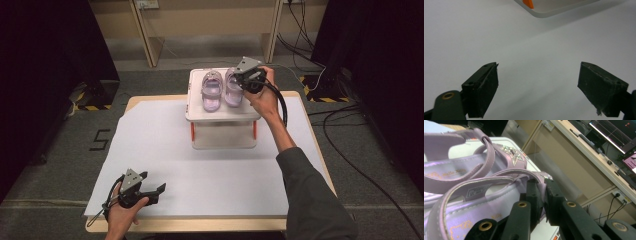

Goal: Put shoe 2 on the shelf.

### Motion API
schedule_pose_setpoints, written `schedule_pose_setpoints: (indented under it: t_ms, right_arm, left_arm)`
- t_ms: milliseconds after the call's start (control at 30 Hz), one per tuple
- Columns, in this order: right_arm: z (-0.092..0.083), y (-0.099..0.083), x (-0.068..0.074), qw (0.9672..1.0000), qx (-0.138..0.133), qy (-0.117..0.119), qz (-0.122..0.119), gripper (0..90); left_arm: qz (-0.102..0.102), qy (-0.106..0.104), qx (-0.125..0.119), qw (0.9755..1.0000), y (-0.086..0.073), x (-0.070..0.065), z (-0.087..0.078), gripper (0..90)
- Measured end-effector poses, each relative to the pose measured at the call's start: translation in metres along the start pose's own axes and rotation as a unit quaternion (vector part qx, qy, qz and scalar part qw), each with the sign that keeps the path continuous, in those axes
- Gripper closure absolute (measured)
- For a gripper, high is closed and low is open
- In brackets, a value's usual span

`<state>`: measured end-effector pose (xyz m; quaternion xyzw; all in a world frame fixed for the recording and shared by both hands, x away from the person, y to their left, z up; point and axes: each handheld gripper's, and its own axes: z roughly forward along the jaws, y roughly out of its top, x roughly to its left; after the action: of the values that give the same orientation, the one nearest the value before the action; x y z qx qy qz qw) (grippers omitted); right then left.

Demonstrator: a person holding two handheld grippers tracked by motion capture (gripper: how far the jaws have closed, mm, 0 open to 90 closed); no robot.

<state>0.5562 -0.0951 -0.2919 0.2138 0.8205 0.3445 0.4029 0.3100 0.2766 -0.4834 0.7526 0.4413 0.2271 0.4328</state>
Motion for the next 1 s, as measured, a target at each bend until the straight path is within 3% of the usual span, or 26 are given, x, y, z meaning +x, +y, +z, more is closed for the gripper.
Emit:
schedule_pose_setpoints:
  t_ms: [233, 433, 600, 700, 1000]
  right_arm:
    - [0.009, -0.001, 0.016, 0.9994, 0.004, 0.004, -0.033, 81.4]
    - [0.01, 0.0, 0.016, 0.9994, 0.004, 0.003, -0.036, 78.2]
    - [0.009, 0.0, 0.015, 0.9998, 0.009, -0.006, -0.016, 66.1]
    - [0.007, -0.001, 0.011, 0.9998, 0.011, -0.004, 0.016, 58.0]
    - [-0.02, -0.006, 0.003, 0.9965, -0.032, 0.007, 0.077, 50.3]
  left_arm:
    - [0.001, 0.0, 0.0, 1.0, 0.0, 0.0, 0.0, 16.0]
    - [0.001, 0.0, 0.0, 1.0, 0.0, -0.001, 0.001, 16.0]
    - [0.002, 0.0, 0.0, 1.0, 0.0, -0.001, 0.0, 16.0]
    - [0.002, 0.0, 0.0, 1.0, 0.0, 0.0, 0.0, 16.0]
    - [0.002, 0.002, 0.0, 1.0, 0.0, -0.001, 0.0, 16.0]
